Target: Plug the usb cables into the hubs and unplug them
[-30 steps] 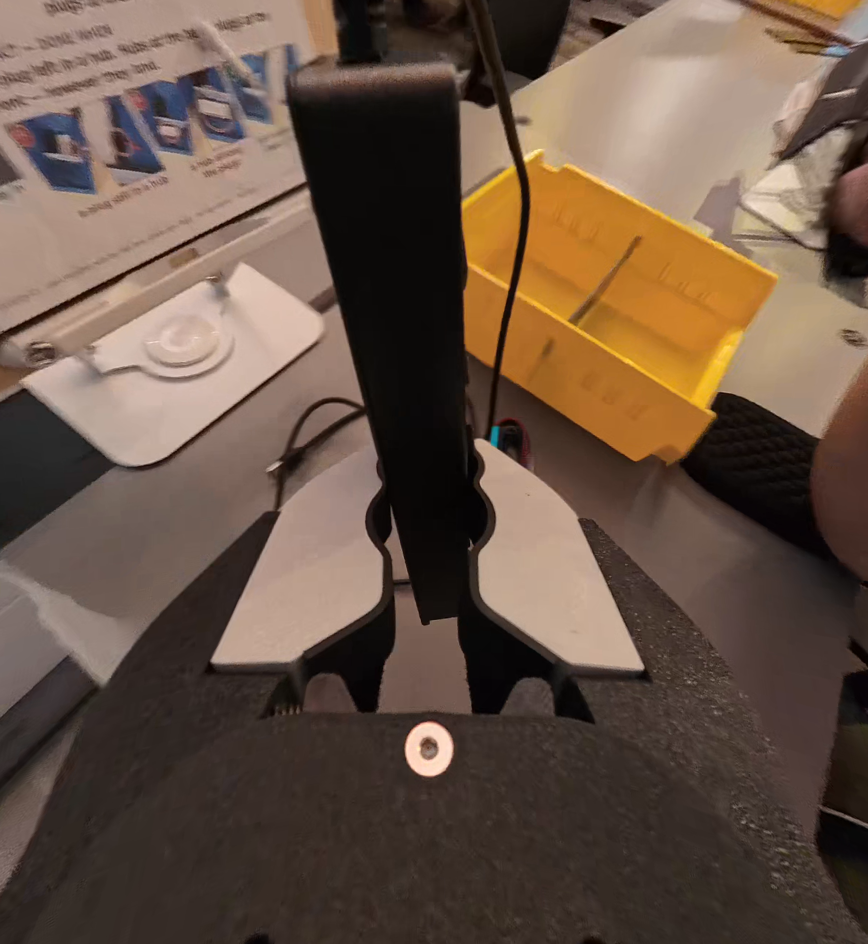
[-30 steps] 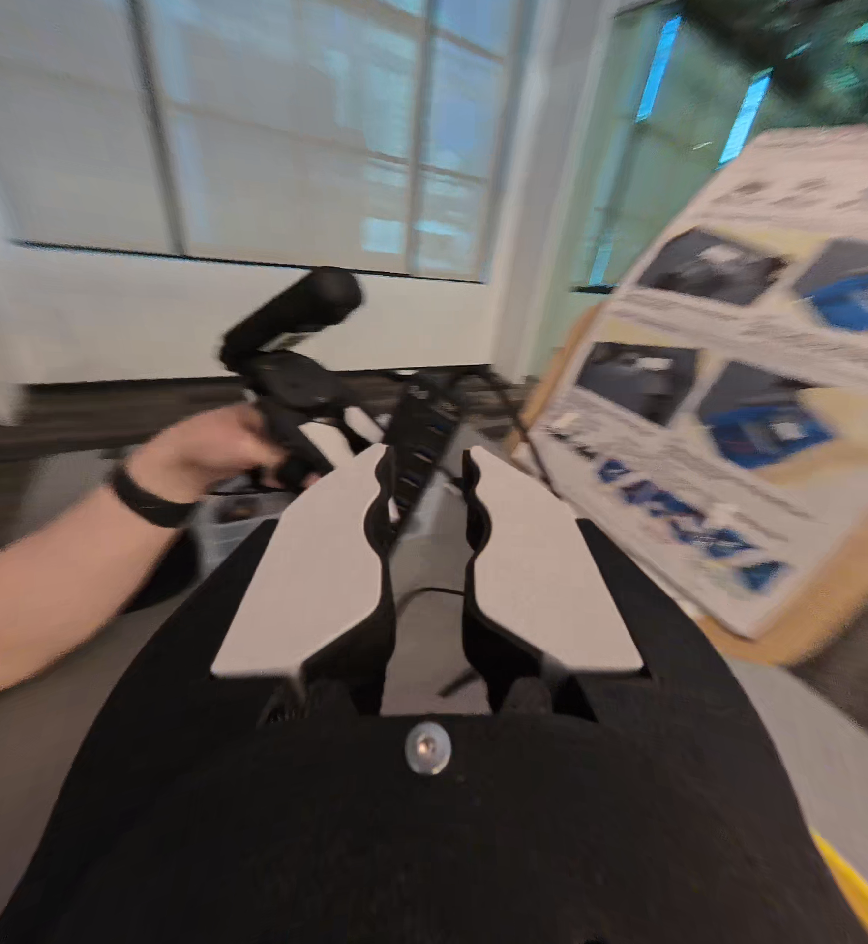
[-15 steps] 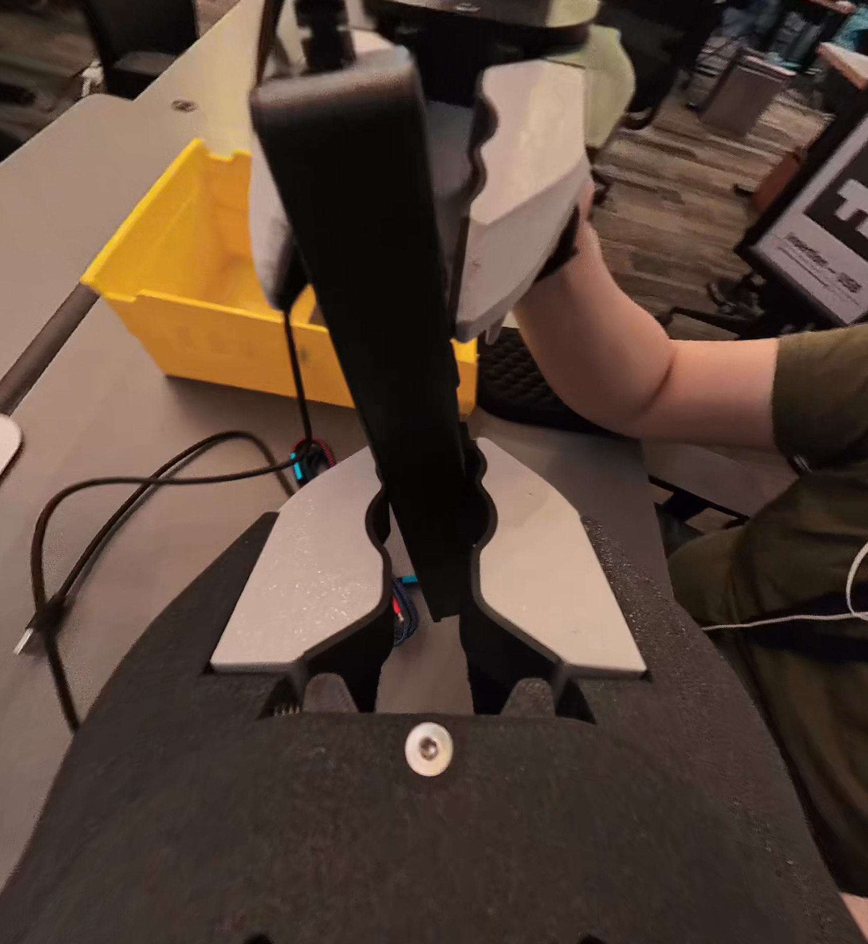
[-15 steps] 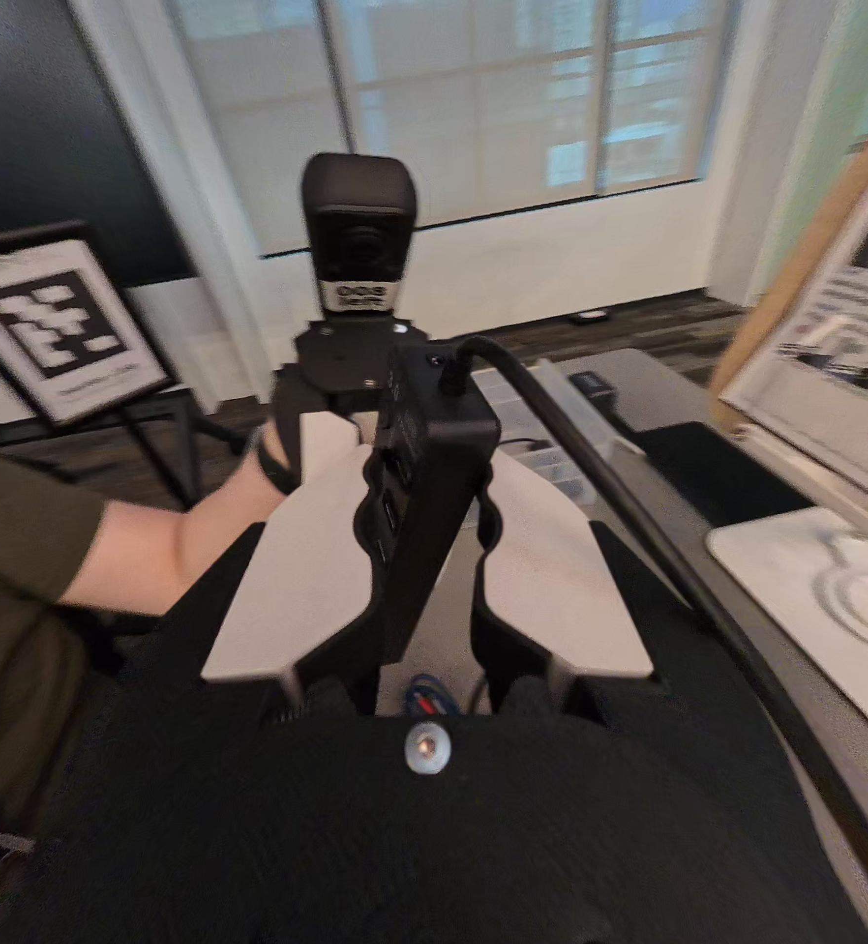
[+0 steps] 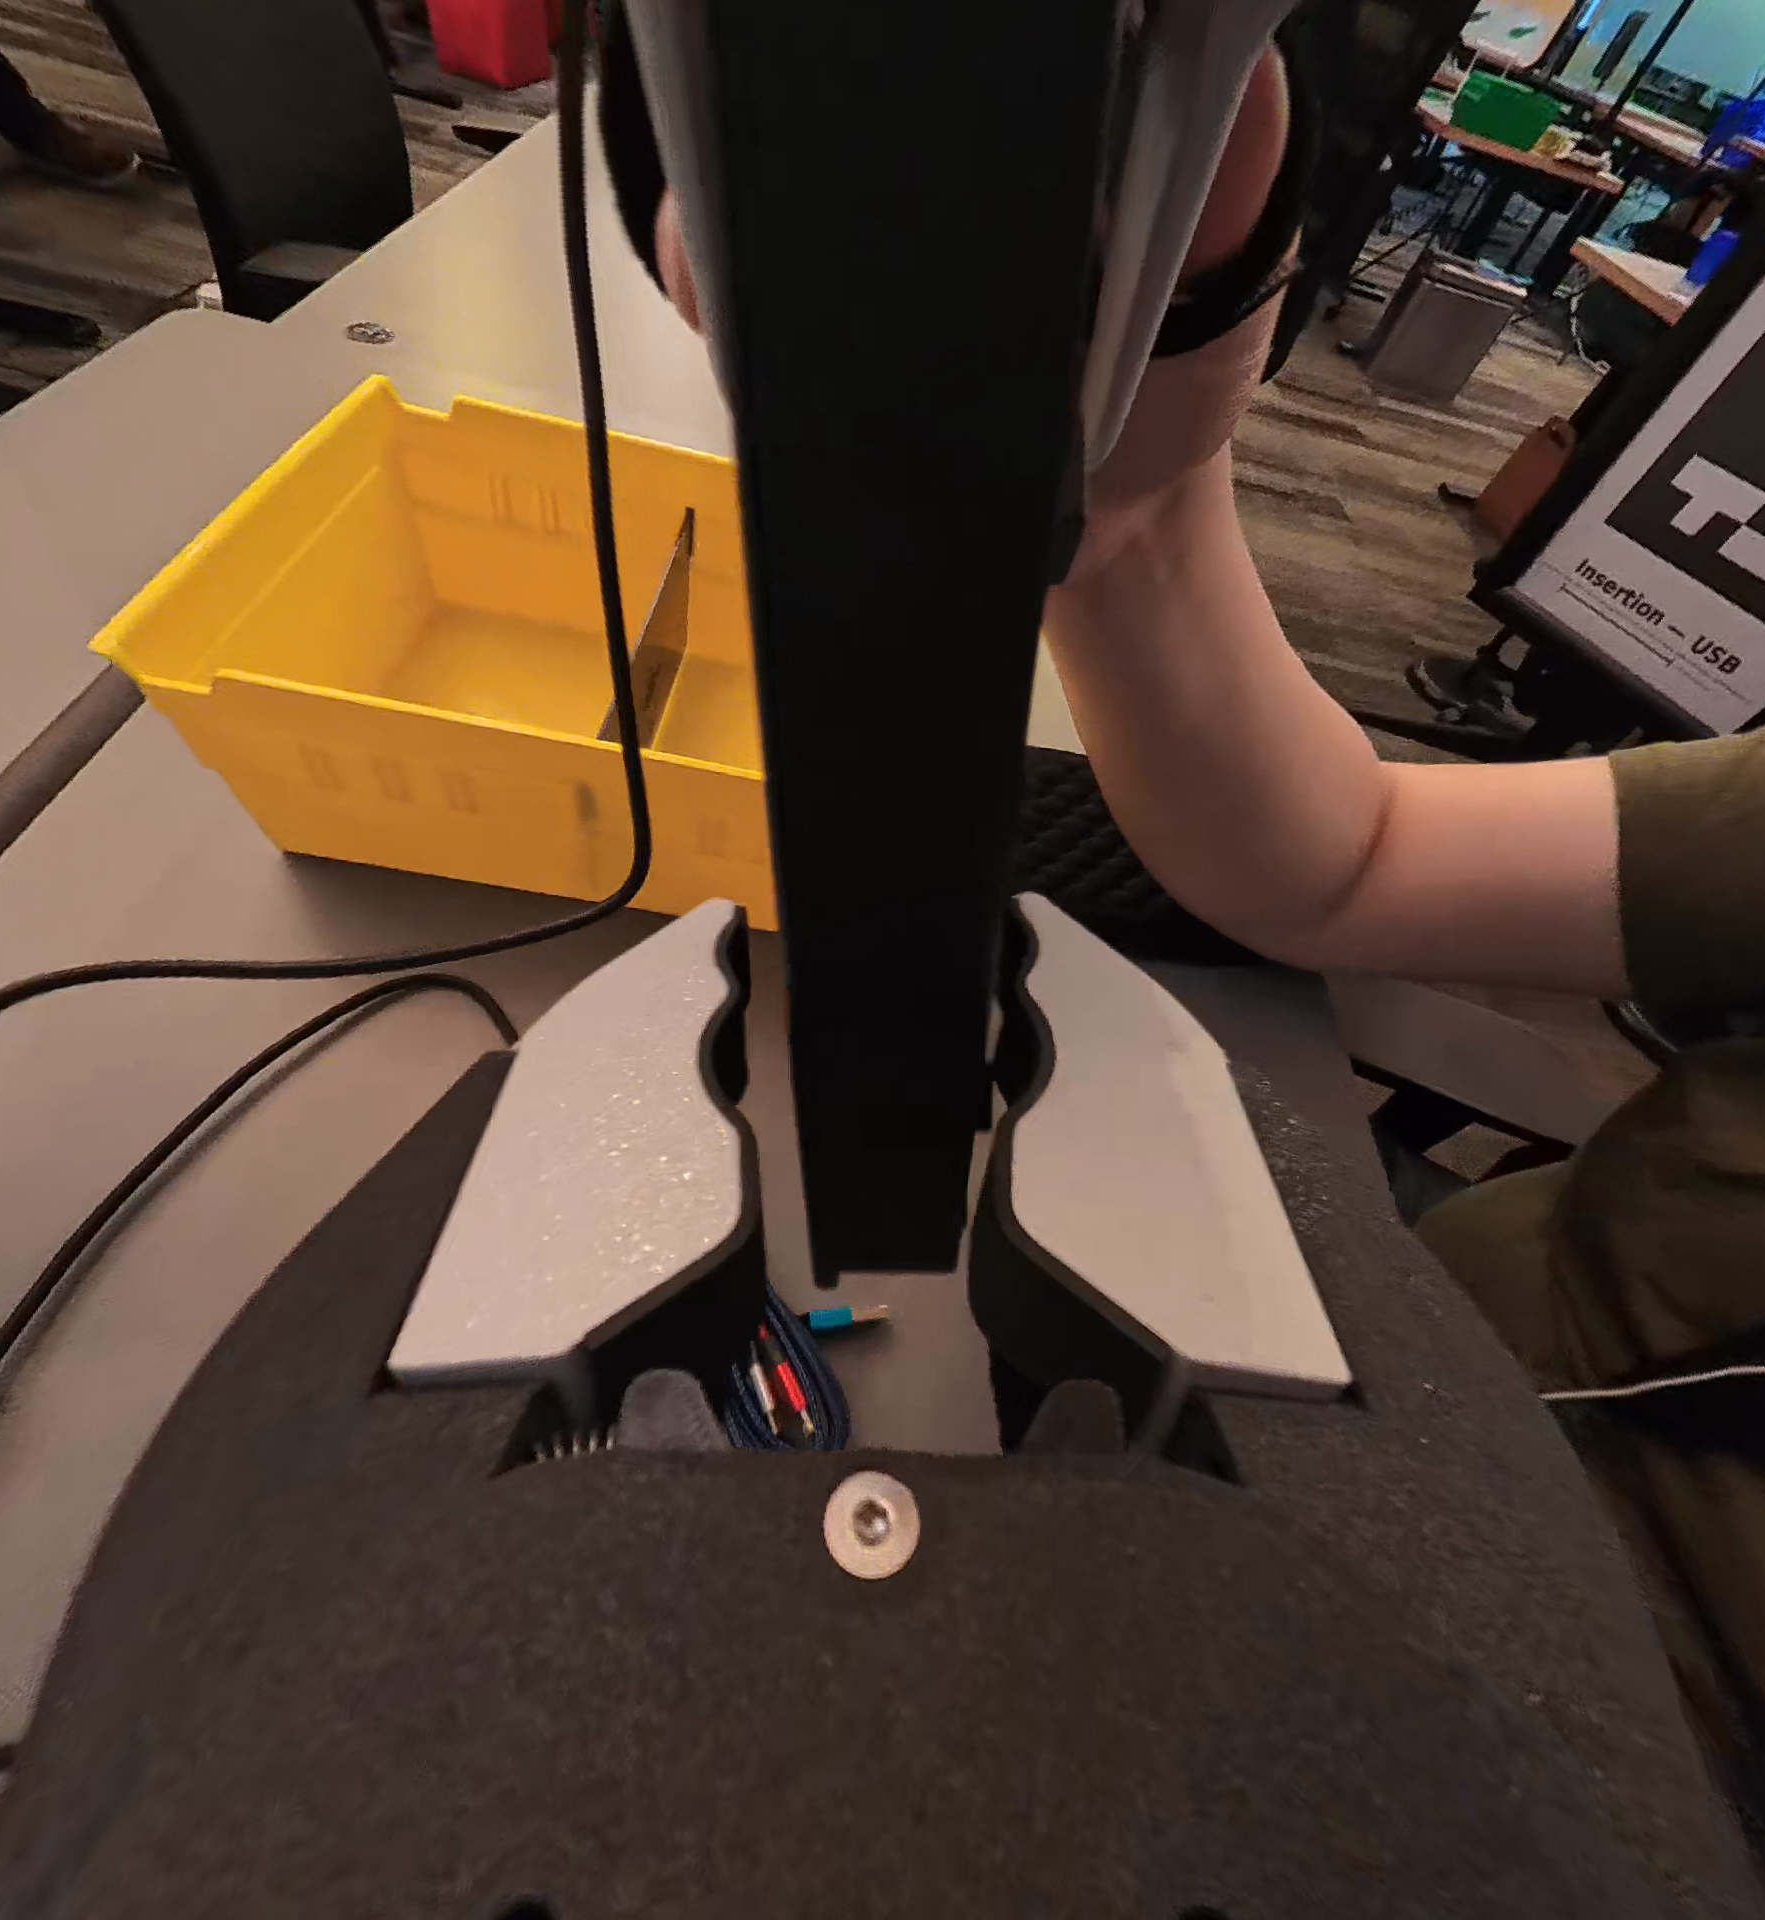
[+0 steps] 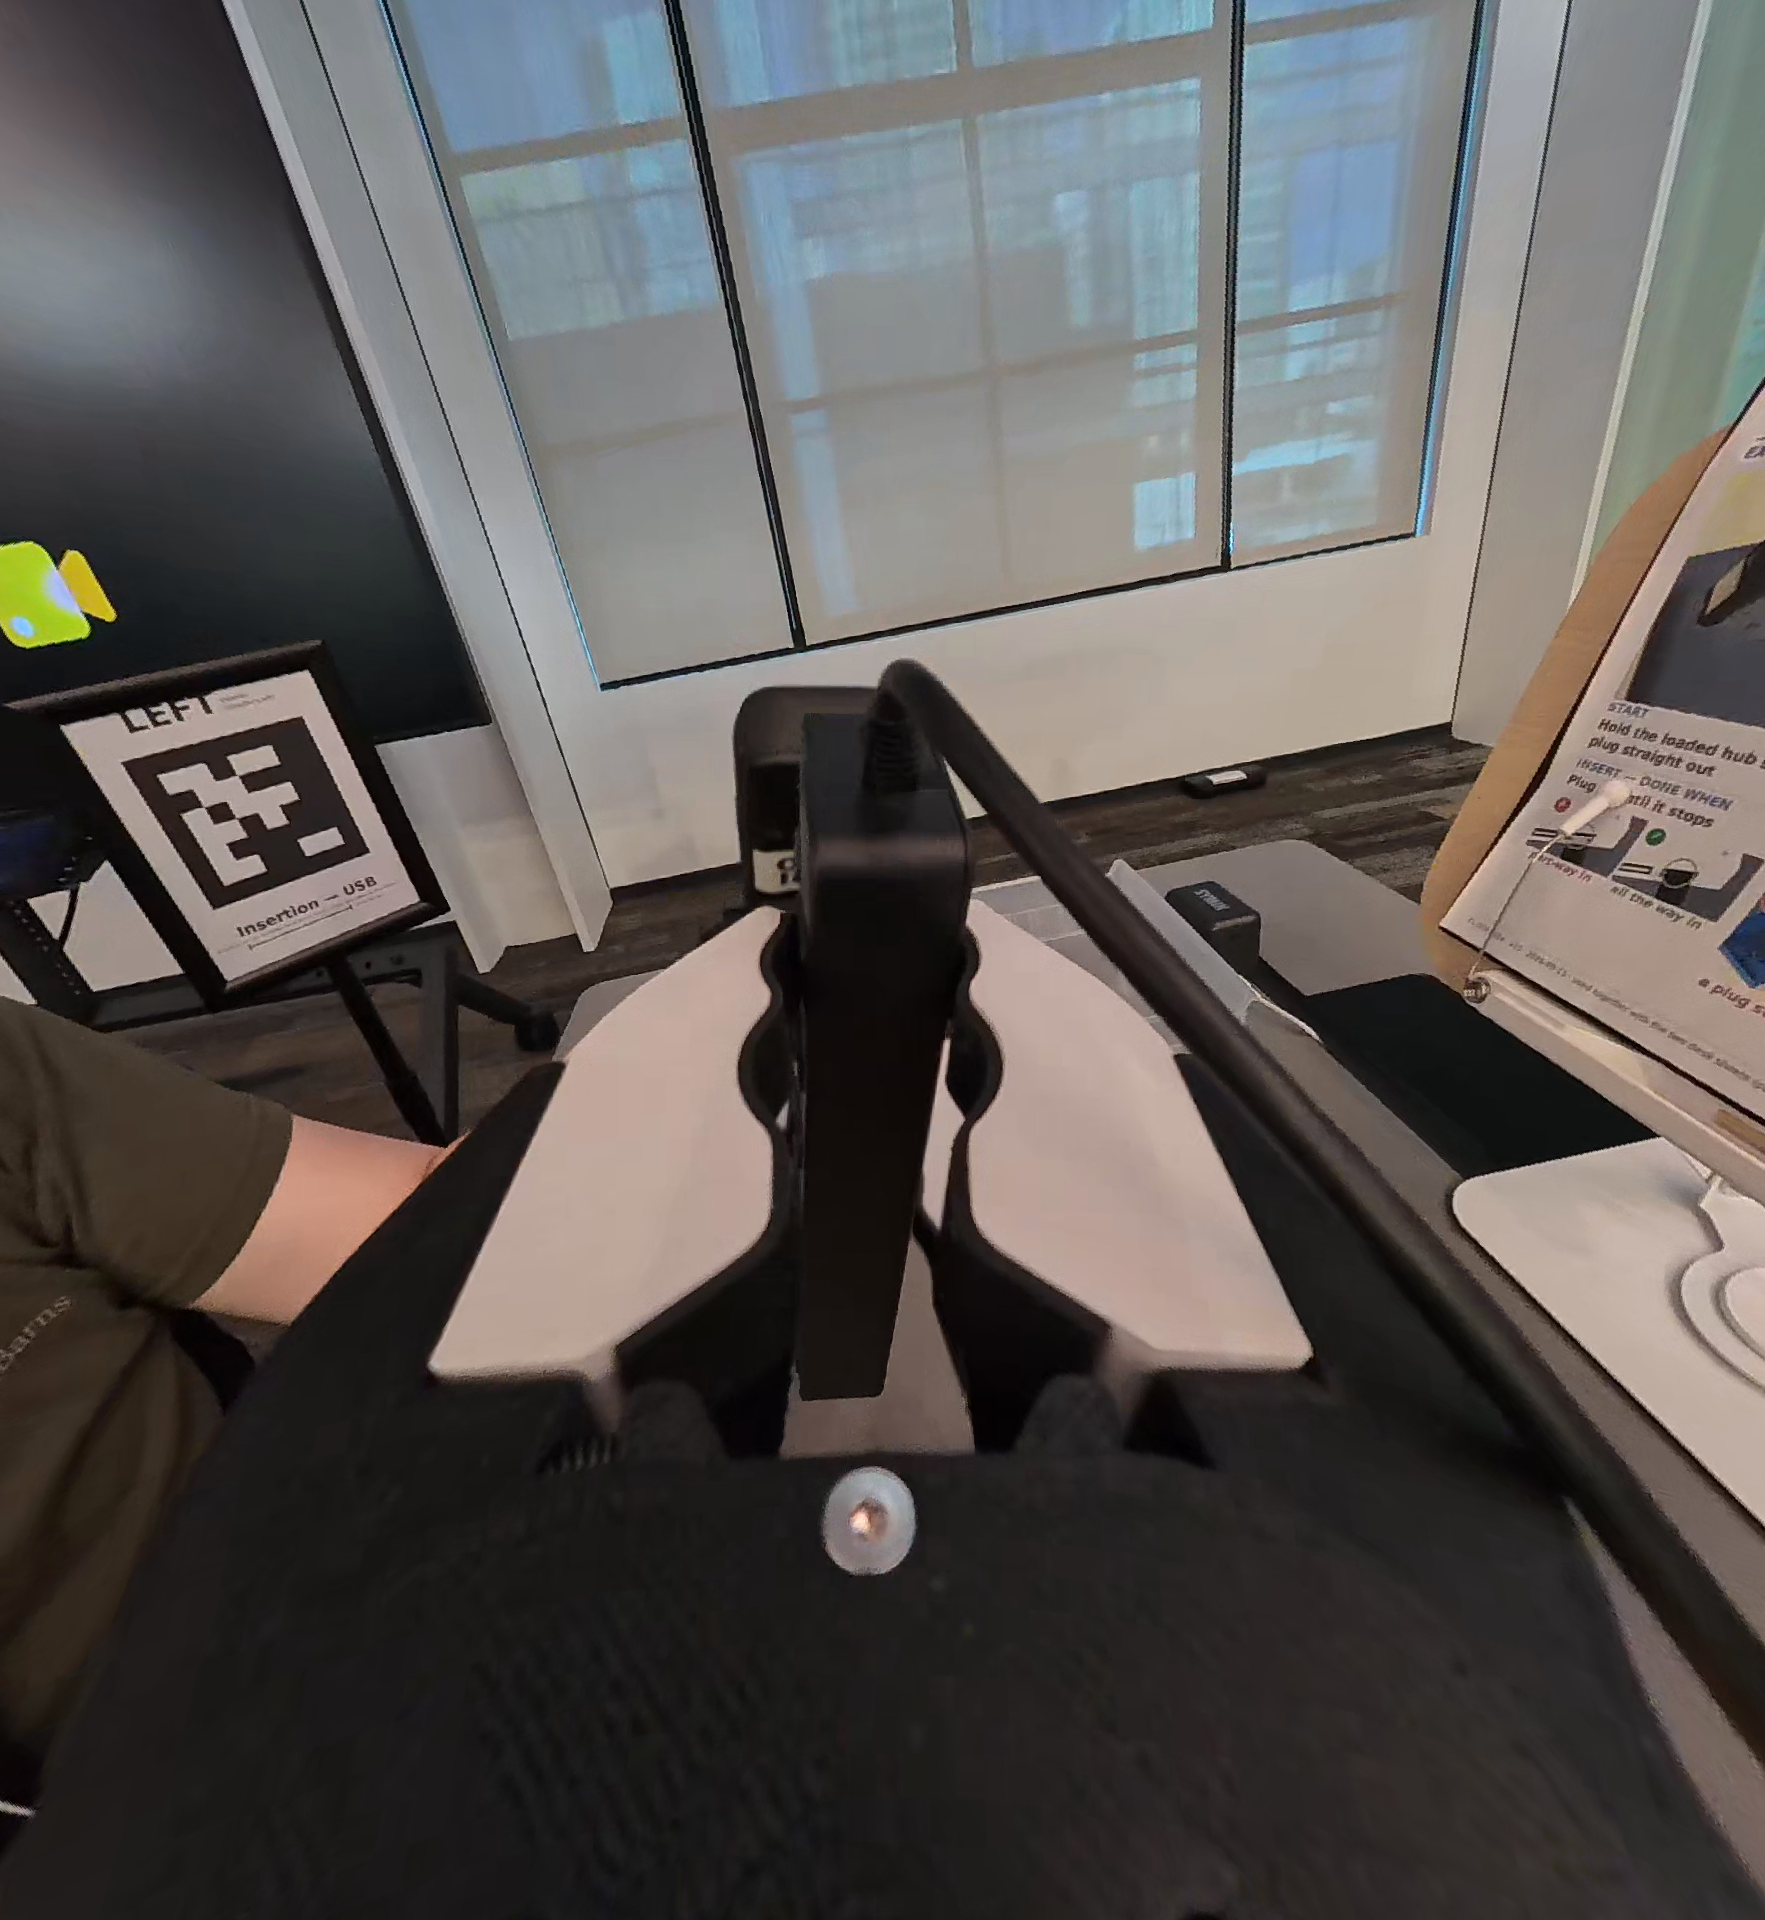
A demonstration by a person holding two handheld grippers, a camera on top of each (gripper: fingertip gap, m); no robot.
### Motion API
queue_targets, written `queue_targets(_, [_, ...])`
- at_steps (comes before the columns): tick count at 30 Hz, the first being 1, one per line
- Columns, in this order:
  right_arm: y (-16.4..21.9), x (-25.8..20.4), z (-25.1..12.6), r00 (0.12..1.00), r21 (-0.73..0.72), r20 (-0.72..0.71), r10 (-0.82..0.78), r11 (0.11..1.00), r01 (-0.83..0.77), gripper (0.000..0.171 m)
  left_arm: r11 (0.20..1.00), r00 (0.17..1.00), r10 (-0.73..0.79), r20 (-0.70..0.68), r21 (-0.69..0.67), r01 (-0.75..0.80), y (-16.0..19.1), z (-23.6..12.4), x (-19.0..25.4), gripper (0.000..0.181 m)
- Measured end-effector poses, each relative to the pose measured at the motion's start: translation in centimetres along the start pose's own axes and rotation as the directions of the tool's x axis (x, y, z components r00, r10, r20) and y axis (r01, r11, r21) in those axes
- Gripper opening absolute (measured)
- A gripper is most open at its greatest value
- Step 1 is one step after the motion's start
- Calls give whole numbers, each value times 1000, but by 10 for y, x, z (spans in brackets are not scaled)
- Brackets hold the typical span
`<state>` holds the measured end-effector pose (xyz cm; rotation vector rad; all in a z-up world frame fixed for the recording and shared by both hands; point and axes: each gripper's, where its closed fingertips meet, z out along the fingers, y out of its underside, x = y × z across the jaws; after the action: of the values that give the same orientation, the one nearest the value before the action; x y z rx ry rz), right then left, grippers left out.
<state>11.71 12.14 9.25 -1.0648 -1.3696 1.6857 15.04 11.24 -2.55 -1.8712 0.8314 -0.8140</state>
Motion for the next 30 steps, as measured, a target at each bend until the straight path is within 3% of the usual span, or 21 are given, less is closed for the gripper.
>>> queue_targets(2, [0,0,0,1000,8,6,6,1000,-6,27,1000,1000,31,-1,-2,-31,0,7,1,31])
queue_targets(6, [1,2,-3,1000,10,6,-9,1000,9,28,1000,1000,4,2,11,-4,0,4,-3,27])
queue_targets(8, [7,6,-6,998,-48,-31,-56,997,55,45,1000,999,-1,54,8,1,2,-2,-13,27])
queue_targets(13, [-10,-3,-24,975,-33,-101,-198,980,196,45,980,987,-143,71,152,131,-13,-37,-31,27])
queue_targets(16, [0,-16,-27,957,-142,-99,-274,955,259,37,970,971,-165,174,209,127,-17,-67,-46,27])
queue_targets(19, [38,-35,-18,954,-328,-14,-298,903,277,31,962,943,-187,274,247,119,-17,-94,-59,27])
queue_targets(22, [91,-44,-7,935,-509,44,-353,797,325,24,957,919,-208,335,266,120,-16,-113,-68,27])
queue_targets(25, [159,-37,-6,913,-661,2,-409,684,308,24,959,886,-210,413,264,105,-13,-127,-76,27])
queue_targets(28, [216,-18,-16,895,-754,-146,-421,634,175,23,966,855,-190,483,245,76,-11,-140,-80,27])
queue_targets(30, [241,-14,-20,894,-788,-146,-423,596,153,23,968,842,-185,506,243,67,-11,-146,-82,27])
